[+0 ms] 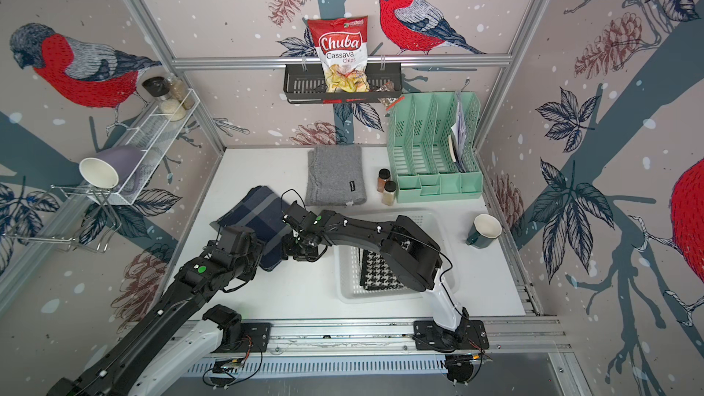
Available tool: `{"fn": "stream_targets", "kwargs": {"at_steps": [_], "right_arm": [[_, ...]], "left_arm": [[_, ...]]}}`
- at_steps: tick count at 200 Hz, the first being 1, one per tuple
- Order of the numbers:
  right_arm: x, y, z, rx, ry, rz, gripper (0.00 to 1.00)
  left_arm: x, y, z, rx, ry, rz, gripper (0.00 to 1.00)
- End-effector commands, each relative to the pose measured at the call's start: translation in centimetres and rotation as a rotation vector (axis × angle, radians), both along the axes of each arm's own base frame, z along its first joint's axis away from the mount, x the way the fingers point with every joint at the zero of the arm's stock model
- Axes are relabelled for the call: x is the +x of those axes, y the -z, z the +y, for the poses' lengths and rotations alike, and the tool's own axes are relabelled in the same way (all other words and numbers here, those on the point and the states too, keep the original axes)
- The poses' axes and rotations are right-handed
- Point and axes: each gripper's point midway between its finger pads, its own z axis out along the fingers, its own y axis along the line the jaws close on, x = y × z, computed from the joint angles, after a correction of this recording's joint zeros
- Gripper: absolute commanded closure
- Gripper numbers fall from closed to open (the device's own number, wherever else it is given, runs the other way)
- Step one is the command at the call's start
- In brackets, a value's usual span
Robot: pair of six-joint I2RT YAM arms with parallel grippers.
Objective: Put the folded scarf in the basket
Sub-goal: Move the scarf to the center of the board.
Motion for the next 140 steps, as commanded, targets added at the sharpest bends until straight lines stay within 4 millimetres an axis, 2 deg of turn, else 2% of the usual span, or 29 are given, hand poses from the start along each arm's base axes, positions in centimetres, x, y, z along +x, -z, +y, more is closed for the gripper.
{"fn": "stream_targets", "kwargs": {"at_steps": [1, 20, 42, 103, 140], "right_arm": [[-1.2, 0.4, 2.2, 0.026, -0.044, 0.040, 0.36], [-1.6, 1.4, 3.0, 0.023, -0.060, 0.071, 0.38], [-2.1, 2.0, 3.8, 0.023, -0.076, 0.085, 0.39], [-2.6, 3.9, 5.7, 0.020, -0.097, 0.108, 0.46], [-2.8, 5.2, 5.9, -0.010, -0.101, 0.110, 0.52]], "left_arm": [[1.4, -4.2, 2.3, 0.175, -0.002, -0.074, 0.34], [3.2, -6.4, 2.9, 0.227, 0.026, -0.092, 0.35], [4.6, -7.2, 3.7, 0.233, 0.041, -0.098, 0.35], [5.5, -7.5, 4.5, 0.248, 0.038, -0.105, 0.36], [5.5, -7.0, 4.7, 0.255, 0.038, -0.095, 0.37]]}}
